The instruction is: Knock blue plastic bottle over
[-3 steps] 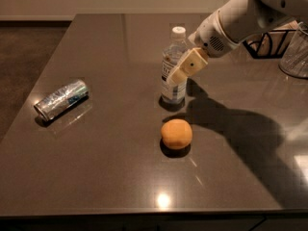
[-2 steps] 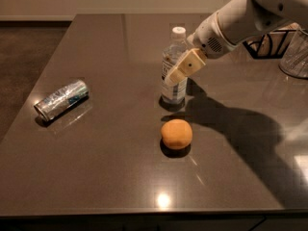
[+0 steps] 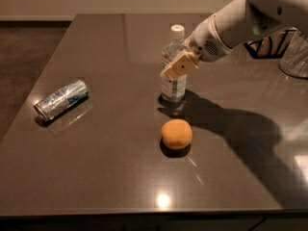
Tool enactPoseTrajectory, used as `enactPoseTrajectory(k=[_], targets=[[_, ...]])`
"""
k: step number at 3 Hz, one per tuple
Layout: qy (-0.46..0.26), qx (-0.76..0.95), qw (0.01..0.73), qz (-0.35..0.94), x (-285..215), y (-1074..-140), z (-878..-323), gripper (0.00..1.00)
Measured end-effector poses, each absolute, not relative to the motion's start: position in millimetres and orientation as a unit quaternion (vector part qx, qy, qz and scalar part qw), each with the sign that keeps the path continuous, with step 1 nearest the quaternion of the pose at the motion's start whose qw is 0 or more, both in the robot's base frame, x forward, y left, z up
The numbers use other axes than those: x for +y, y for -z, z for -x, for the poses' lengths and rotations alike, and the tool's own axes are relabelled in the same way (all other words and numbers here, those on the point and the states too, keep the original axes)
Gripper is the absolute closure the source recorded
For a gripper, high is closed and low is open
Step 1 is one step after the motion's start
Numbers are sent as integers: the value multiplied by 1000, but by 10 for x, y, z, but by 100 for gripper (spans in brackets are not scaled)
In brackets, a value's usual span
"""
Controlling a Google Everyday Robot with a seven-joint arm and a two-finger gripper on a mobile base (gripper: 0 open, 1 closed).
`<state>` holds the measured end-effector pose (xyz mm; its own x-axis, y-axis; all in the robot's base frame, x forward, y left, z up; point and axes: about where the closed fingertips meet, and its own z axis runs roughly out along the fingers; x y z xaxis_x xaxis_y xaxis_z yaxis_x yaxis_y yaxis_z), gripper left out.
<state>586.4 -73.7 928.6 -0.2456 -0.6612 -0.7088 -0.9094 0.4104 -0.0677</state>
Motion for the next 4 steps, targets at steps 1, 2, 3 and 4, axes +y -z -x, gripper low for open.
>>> enactPoseTrajectory(k=[1,2,3,4], targets=[[-187,767,339,512,-704,-9306,-5862,63],[-178,774,329,511,-756,-9362,-5883,86],[-147,789,298,517,-865,-9434,-5969,100],[-108,804,239,533,-985,-9417,-6135,100]])
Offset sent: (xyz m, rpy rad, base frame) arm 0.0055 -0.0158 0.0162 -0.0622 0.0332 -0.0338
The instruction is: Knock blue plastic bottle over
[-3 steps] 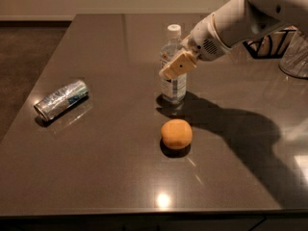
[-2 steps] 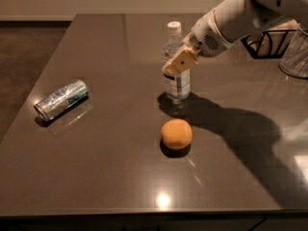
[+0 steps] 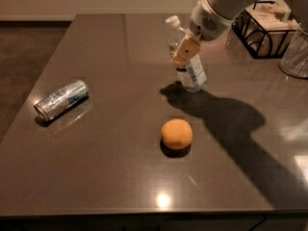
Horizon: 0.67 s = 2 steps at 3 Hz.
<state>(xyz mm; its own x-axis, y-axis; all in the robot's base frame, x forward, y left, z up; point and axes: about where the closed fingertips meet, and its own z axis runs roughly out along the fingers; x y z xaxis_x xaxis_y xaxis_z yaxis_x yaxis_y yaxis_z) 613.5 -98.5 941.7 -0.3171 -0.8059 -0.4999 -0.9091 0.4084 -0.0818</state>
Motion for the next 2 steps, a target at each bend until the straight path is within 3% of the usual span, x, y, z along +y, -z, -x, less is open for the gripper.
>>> enactPoseTrajectory(k=[2], targets=[[-60,798,121,588,-955,-9175,-6349,100]])
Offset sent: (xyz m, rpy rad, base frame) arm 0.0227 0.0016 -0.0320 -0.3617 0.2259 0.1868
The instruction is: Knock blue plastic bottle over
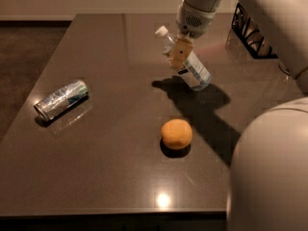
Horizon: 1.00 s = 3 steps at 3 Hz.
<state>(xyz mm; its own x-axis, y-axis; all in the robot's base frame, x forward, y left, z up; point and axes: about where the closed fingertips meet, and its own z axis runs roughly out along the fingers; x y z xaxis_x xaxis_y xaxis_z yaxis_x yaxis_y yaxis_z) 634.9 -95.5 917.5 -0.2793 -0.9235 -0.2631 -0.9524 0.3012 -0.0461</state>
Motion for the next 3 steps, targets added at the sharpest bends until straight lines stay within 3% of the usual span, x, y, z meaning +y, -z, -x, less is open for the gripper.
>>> enactPoseTrajectory(k=[1,2,3], targets=[[-50,777,95,620,-781,-9059,-6392,100],[-39,754,80,651,-577,-8977,-6361,83],[-34,732,64,678,-404,-8885,-6277,59]])
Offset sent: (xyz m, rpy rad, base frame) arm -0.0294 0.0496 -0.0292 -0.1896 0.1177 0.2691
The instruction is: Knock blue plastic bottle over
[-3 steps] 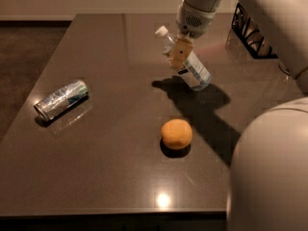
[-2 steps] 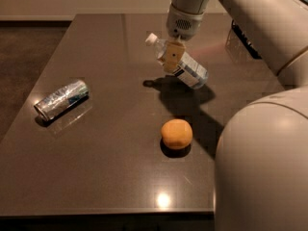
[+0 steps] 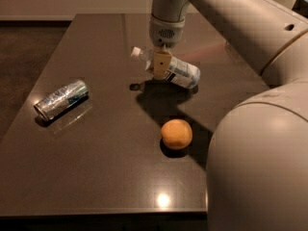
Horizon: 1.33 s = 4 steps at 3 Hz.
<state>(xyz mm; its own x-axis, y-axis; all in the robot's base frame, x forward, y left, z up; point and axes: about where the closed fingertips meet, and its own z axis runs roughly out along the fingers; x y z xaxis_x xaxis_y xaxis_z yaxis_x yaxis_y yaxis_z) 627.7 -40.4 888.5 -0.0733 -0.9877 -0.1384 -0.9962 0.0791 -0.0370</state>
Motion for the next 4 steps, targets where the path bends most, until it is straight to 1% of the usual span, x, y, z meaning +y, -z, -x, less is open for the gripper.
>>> enactPoseTrajectory(k=[1,2,3,4], targets=[[-32,716,50,695,-302,-8798,-6168,36],[-36,707,40,705,-257,-8710,-6043,12],[-33,707,51,704,-219,-8696,-6104,0],[-32,707,59,704,-185,-8682,-6148,0]])
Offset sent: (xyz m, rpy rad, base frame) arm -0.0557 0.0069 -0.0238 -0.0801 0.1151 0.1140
